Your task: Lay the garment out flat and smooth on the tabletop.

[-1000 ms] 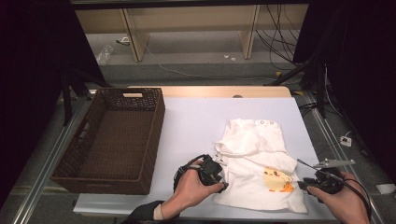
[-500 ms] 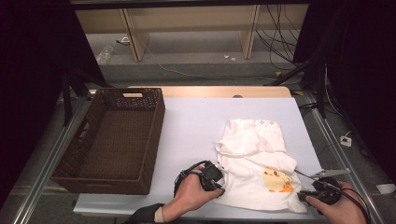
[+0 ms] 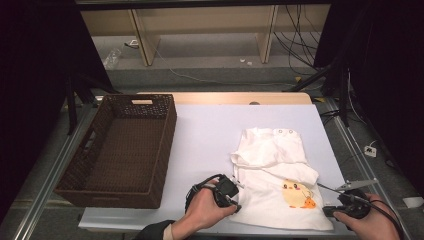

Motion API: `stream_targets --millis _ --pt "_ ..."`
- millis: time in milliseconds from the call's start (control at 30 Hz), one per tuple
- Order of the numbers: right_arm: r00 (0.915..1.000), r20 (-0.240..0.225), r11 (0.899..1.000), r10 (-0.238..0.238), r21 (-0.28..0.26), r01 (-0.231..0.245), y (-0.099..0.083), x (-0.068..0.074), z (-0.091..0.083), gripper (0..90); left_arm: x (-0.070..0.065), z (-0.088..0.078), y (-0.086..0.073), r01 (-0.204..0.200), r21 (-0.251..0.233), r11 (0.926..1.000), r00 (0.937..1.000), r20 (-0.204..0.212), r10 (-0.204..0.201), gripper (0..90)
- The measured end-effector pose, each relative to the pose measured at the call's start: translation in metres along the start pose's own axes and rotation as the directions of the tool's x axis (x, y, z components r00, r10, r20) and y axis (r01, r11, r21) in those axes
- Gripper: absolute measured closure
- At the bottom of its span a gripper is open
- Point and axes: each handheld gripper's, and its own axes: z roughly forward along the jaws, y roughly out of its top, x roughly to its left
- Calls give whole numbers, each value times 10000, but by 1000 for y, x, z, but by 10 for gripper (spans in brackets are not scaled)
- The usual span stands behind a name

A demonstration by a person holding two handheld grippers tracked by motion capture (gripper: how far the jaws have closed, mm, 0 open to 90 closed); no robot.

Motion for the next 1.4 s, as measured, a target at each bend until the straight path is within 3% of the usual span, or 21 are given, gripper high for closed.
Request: stream_targets --millis 100,133,200,300,400,500,667,733,767,933,1033,1133,1267,1400 --pt "9998 76 9996 -196 194 195 -1 -2 -3 872 -1 -4 -1 52 -25 10000 9999 131 -51 764" --pt "10000 41 9998 -47 186 46 -1 -1 -2 872 0 -5 0 66 -126 9999 9999 111 -65 731" --pt "9996 49 9986 -280 447 277 -1 -3 -2 871 2 -9 0 49 -331 9994 10000 -22 -50 687" --pt "9997 39 9980 -222 588 220 -1 -3 -1 866 10 -15 3 115 -841 9964 9991 -405 -150 639" --pt "9986 336 9949 -406 938 373 -1 -4 -2 861 14 -15 6 -172 -1154 9932 9975 -706 90 616" --pt "9975 647 9987 -276 443 248 1 -7 -7 814 15 -6 8 -504 -1319 9900 9960 -796 401 612" --pt "9954 919 9945 -267 -981 357 11 -6 -9 700 13 5 8 -1038 -1235 9869 9920 -843 938 650" --pt "9951 909 9907 -395 -1266 509 16 -5 -6 667 13 8 8 -1227 -1148 9858 9909 -688 1153 660" --pt "9946 917 9892 -478 -1339 599 19 -5 -4 658 12 10 8 -1333 -1093 9850 9901 -591 1275 660" --pt "9950 825 9860 -563 -1521 684 34 -1 3 650 12 12 9 -1389 -865 9865 9874 -887 1312 721" --pt "9941 793 9838 -739 -1577 858 42 2 6 651 11 12 8 -1481 -725 9863 9833 -1174 1390 819" --pt "9932 772 9809 -875 -1672 995 50 7 9 650 9 11 7 -1361 -559 9891 9839 -1242 1284 892" --pt "9906 713 9752 -1164 -1810 1276 65 14 16 625 10 9 4 -1164 -290 9928 9861 -1227 1121 897" --pt "9902 529 9748 -1296 -1760 1370 80 18 28 599 10 9 2 -1144 -397 9926 9868 -1200 1089 895"
